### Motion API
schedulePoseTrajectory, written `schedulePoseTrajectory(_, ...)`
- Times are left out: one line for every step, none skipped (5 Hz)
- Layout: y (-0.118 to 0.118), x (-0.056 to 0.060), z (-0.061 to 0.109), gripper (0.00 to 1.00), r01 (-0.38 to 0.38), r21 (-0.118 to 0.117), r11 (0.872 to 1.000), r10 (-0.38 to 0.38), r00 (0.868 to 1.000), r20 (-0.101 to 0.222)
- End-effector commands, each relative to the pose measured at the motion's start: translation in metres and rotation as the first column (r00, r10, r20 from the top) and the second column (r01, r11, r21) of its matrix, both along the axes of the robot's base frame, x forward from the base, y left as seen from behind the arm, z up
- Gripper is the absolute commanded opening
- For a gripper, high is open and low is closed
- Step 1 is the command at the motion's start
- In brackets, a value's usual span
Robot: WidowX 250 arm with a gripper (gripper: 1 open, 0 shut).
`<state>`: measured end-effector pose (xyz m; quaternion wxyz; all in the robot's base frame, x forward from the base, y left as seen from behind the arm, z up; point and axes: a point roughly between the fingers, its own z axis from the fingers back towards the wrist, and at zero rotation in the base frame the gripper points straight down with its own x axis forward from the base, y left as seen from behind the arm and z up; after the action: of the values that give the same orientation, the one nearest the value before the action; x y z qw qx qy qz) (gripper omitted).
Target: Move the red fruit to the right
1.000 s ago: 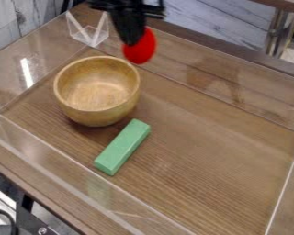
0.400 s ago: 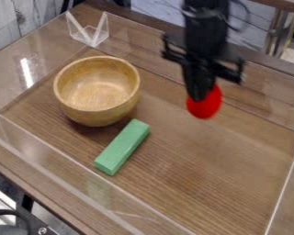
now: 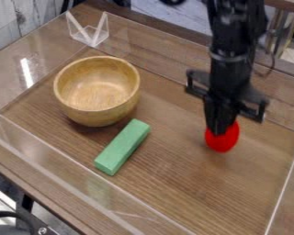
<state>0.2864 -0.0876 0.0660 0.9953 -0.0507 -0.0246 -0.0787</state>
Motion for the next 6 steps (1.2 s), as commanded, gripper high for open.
schedulePoseTrajectory(-0.008, 0.002, -0.009, 0.0, 0.02, -0.014, 1.0, -0.02, 1.0, 0.011)
schedulePoseTrajectory(-0.007, 0.002, -0.013, 1.0, 0.022, -0.014, 1.0, -0.022, 1.0, -0.001)
schedulePoseTrajectory(-0.005, 0.002, -0.015, 1.0, 0.016, -0.01, 1.0, -0.016, 1.0, -0.011)
schedulePoseTrajectory(-0.003, 0.002, -0.017, 1.0, 0.013, -0.009, 1.0, -0.013, 1.0, -0.019)
schedulePoseTrajectory(-0.003, 0.002, -0.019, 0.0, 0.008, -0.01, 1.0, -0.009, 1.0, -0.026)
schedulePoseTrajectory(-0.002, 0.003, -0.022, 1.0, 0.011, -0.011, 1.0, -0.012, 0.999, -0.034)
